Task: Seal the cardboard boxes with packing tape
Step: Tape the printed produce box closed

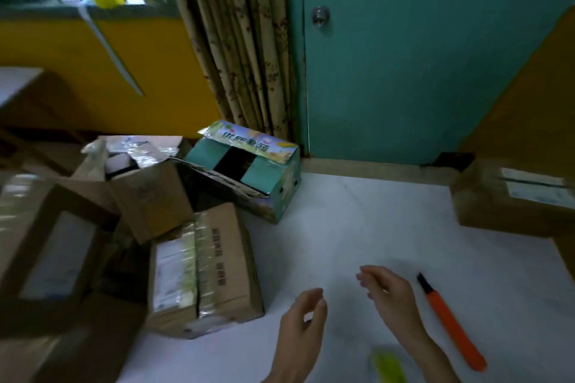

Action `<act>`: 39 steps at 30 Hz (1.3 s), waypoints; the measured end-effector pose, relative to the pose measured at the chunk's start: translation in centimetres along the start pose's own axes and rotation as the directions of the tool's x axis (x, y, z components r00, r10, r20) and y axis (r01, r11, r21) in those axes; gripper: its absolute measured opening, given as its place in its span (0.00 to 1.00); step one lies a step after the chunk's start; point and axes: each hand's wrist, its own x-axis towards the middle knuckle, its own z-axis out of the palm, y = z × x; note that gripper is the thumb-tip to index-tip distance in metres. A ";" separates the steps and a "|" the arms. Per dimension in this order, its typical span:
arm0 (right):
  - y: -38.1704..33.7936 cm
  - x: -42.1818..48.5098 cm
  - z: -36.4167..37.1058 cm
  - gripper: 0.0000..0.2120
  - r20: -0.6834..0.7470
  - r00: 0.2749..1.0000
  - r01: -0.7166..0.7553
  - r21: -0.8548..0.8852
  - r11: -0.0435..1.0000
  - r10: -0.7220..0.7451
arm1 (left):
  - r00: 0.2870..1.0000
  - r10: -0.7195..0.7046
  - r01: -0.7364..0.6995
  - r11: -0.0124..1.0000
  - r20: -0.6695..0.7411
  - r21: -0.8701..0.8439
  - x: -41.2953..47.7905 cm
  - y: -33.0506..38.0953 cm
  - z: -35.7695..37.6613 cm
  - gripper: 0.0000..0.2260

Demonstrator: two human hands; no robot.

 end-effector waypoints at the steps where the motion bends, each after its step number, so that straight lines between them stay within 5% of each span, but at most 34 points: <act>1: -1.1 -0.4 1.7 0.08 0.024 0.999 0.022 -0.003 1.000 -0.022 | 1.000 -0.022 0.022 1.000 -0.022 -0.003 -0.4 -1.1 -1.6 0.07; 6: -4.6 -1.9 7.8 0.10 0.101 0.993 0.062 0.009 0.998 -0.063 | 0.995 -0.045 0.040 0.997 -0.084 -0.061 -1.5 -3.2 -7.7 0.06; 9: -6.5 -1.6 10.0 0.09 0.180 0.967 0.207 -0.139 0.968 -0.180 | 0.996 -0.019 0.008 0.994 -0.093 -0.113 -1.5 -2.3 -9.5 0.06; 16: -15.7 5.1 15.9 0.27 0.287 0.827 0.562 -0.443 0.699 -0.483 | 0.998 0.037 -0.049 0.974 -0.057 -0.221 -1.0 0.2 -10.8 0.07; 18: -17.3 7.0 17.2 0.27 0.362 0.822 0.569 -0.514 0.642 -0.439 | 0.995 0.070 -0.084 0.968 -0.067 -0.236 -0.3 1.3 -10.8 0.07; 21: -17.2 8.5 18.2 0.13 0.416 0.837 0.545 -0.581 0.605 -0.355 | 0.991 0.099 -0.118 0.964 -0.089 -0.239 1.2 2.8 -10.9 0.07; 27: -14.8 7.6 16.6 0.17 0.334 0.856 0.514 -0.636 0.576 -0.395 | 0.987 0.003 -0.066 0.922 -0.162 -0.383 5.5 6.9 -11.7 0.13; 30: -14.5 7.7 15.9 0.15 0.283 0.860 0.502 -0.618 0.605 -0.425 | 0.973 -0.096 -0.001 0.907 -0.210 -0.421 9.6 8.9 -12.2 0.39; 32: -15.3 8.9 15.6 0.11 0.209 0.860 0.492 -0.585 0.645 -0.466 | 0.967 -0.138 0.027 0.892 -0.214 -0.450 12.0 10.0 -12.0 0.47; 35: -17.6 11.7 15.2 0.17 0.139 0.888 0.436 -0.559 0.706 -0.439 | 0.964 -0.190 0.081 0.877 -0.186 -0.474 13.7 11.8 -11.8 0.43; 39: -19.8 16.2 15.2 0.25 0.164 0.932 0.358 -0.540 0.762 -0.322 | 0.957 -0.219 0.126 0.905 -0.190 -0.407 14.7 12.2 -11.4 0.24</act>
